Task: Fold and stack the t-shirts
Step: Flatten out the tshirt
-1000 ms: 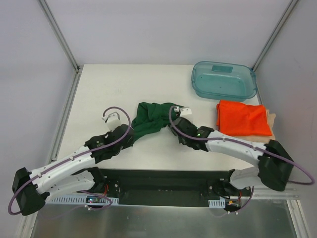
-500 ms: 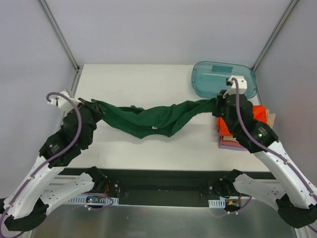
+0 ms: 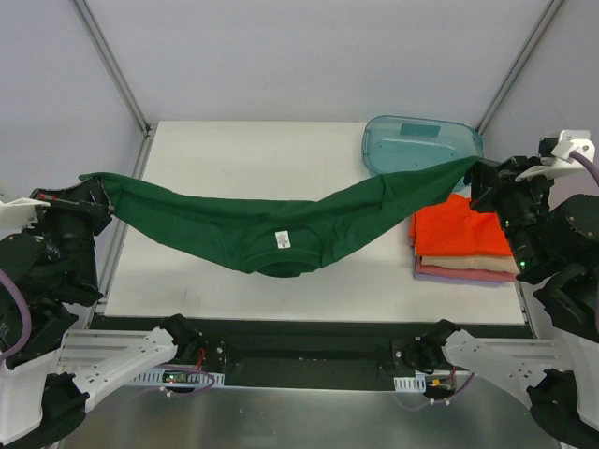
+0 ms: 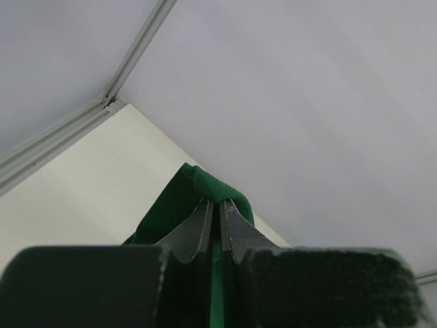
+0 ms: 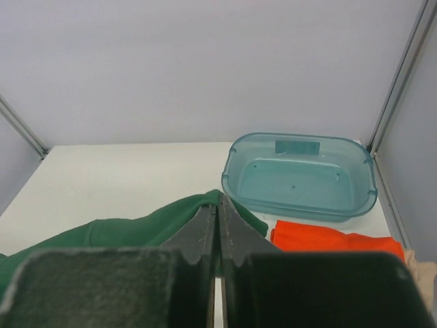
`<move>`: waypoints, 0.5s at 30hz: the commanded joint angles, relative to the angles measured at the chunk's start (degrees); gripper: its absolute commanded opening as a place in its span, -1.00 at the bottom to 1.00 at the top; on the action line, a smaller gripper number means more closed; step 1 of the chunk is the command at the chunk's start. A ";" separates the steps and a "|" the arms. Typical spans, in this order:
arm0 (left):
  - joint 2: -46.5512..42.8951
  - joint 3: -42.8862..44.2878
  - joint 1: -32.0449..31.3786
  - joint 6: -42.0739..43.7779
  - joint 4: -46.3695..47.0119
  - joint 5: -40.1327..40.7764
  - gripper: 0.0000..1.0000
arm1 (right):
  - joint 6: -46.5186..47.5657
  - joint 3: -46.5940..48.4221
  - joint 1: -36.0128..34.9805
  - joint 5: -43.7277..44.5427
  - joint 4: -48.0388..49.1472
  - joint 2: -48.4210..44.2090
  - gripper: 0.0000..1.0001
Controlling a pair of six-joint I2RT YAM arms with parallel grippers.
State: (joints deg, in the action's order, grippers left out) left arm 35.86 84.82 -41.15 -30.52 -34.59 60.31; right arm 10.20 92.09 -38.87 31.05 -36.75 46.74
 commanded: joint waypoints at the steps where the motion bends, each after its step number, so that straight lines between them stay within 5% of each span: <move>1: 3.15 1.41 0.36 9.76 7.66 2.44 -1.00 | 3.86 4.14 0.11 0.59 0.54 4.66 -0.99; 7: 14.48 1.49 1.24 23.55 23.23 2.71 -1.00 | 9.74 6.42 1.16 6.83 10.90 15.90 -0.99; 9: 19.93 3.76 6.40 25.42 26.23 -2.01 -1.00 | 10.81 9.40 2.91 4.91 13.10 20.82 -0.99; 15: 41.63 31.49 20.75 24.63 16.33 -18.38 -1.00 | 13.61 25.22 8.72 2.87 24.31 37.70 -0.99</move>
State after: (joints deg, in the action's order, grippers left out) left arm 68.71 99.85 -25.43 -9.67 -17.19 51.62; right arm 19.46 109.03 -32.80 33.23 -26.87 79.02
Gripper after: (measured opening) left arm 0.009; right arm 0.012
